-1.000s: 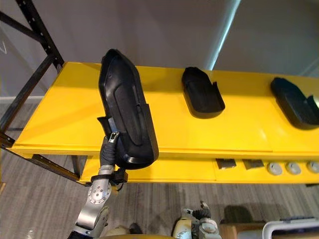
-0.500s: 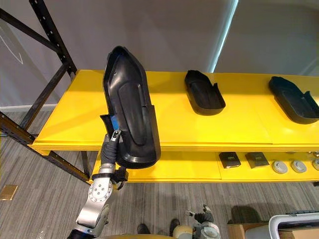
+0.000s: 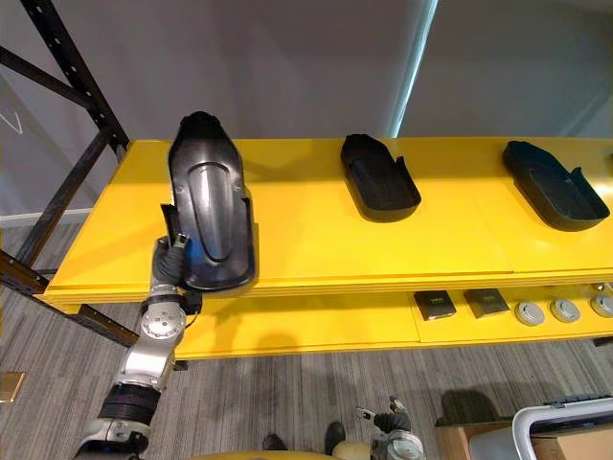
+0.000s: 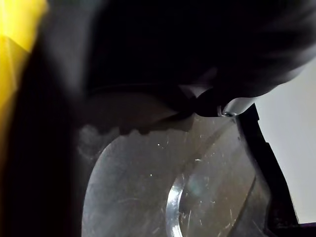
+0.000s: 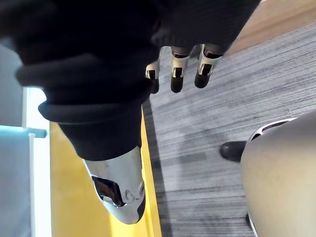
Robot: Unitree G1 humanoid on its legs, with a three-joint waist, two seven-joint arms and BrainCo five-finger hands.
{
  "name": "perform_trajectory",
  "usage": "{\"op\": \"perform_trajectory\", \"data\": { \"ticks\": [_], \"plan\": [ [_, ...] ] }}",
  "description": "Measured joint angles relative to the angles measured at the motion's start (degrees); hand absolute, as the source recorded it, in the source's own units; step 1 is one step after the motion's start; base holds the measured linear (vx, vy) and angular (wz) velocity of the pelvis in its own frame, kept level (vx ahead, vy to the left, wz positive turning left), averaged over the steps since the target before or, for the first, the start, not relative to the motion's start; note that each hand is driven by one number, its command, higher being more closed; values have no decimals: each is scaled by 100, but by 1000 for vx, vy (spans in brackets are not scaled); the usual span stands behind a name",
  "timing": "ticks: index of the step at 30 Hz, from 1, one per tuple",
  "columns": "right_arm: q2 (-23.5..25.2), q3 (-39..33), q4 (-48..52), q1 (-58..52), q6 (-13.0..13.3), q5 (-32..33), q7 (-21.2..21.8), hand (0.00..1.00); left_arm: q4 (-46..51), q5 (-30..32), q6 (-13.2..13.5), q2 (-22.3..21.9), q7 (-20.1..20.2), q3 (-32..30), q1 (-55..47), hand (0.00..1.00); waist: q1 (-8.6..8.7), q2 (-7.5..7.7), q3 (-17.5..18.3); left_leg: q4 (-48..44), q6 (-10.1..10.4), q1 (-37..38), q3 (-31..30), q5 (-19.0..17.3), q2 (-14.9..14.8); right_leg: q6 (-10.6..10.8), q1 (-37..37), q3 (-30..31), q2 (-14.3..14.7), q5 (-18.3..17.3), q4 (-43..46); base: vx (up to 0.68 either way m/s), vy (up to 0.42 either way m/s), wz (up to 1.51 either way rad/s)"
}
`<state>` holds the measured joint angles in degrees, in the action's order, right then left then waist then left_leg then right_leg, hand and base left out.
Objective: Walk over and take plastic housings, then place them on the shelf
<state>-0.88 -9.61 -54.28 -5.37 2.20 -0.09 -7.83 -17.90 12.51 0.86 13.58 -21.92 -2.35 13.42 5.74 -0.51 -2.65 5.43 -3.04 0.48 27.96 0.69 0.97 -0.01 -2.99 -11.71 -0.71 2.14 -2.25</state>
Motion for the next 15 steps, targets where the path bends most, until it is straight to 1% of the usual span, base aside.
{"op": "perform_trajectory", "data": {
  "ticks": [1,3,8,11,12,15],
  "plan": [
    [2,-9,0,5,1,0,36,0,-78,55,-63,62,-29,-30,95,100,0,6,-5,0,0,-36,23,1,-1,-8,-40,26,8,6,-7,51,2,-11],
    [25,-37,-4,10,2,-7,37,0,-171,171,-106,91,-90,-70,234,100,1,26,-17,0,0,-38,27,1,1,-12,-31,66,21,8,-19,48,3,-9],
    [81,-106,9,29,24,-33,40,0,-629,183,-230,110,-195,-87,775,100,26,116,-108,1,21,-65,46,15,-5,-93,-36,113,66,68,-107,7,1,-4],
    [80,-103,21,40,43,-41,40,0,-930,184,-296,122,-212,-167,1054,100,44,126,-145,4,44,-80,52,31,-13,-96,-80,131,71,71,-98,-45,-7,-3],
    [83,-100,48,44,62,-46,40,0,-1000,183,-314,140,-224,-235,1147,0,58,129,-175,6,56,-108,69,38,-18,-94,-119,154,74,79,-90,-49,-4,-7],
    [99,-91,135,48,96,-50,39,0,-1198,182,-320,319,-336,-294,1324,0,131,145,-228,8,75,-249,137,51,-58,-91,-291,235,80,125,-87,-32,-8,-14]
  ]
}}
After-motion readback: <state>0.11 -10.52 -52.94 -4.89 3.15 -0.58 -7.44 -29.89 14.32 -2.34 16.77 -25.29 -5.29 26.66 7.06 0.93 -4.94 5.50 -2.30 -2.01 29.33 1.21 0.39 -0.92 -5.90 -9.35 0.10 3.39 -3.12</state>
